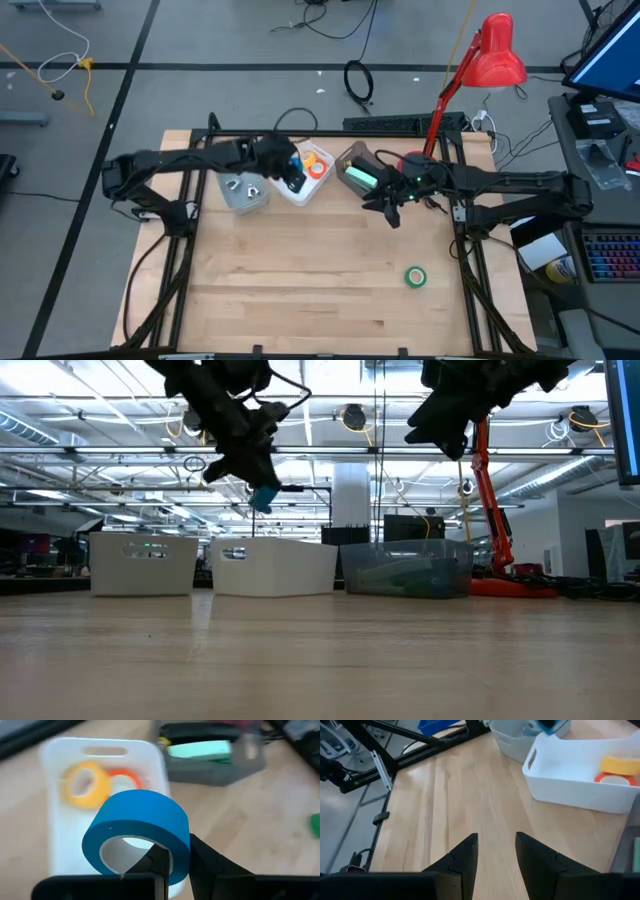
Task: Pick and place Stapler, Stapler remover, tape
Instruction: Put the blue tape into the white bin
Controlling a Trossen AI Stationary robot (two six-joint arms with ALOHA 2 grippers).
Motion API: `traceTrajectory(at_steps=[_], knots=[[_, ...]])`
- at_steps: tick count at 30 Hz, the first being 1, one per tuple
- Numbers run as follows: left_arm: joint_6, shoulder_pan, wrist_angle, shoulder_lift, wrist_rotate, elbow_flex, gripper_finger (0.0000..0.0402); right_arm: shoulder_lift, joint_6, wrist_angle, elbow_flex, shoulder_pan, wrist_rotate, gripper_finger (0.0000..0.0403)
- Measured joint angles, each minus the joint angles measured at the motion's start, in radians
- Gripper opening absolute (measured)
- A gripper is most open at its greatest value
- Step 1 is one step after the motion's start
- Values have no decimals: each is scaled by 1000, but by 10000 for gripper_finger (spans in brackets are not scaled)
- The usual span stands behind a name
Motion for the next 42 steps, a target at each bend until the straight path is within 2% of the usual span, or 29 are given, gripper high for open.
traceTrajectory(at_steps=[3, 7, 11, 17, 23, 31, 36, 42], knots=[[51, 54, -103, 2, 0, 41, 41, -4, -39, 1, 0, 0, 0, 123], [69, 95, -129, 2, 1, 46, 41, -23, -52, -6, -1, -15, 0, 121], [91, 91, -121, 13, 13, 46, 41, -52, -63, -10, -1, -37, 24, 123], [89, 66, -69, 109, 72, 49, 41, -100, -63, -24, -1, -47, 100, 120], [94, 81, -82, 223, 81, 58, 41, -121, -61, -38, -1, -47, 106, 121], [199, 101, -171, 372, 58, 214, 41, -123, -60, -40, -1, -47, 106, 119], [261, 101, -326, 492, 43, 345, 41, -123, -59, -40, -1, -47, 106, 120], [297, 102, -433, 532, 4, 401, 41, -123, -60, -40, -1, -47, 106, 120]])
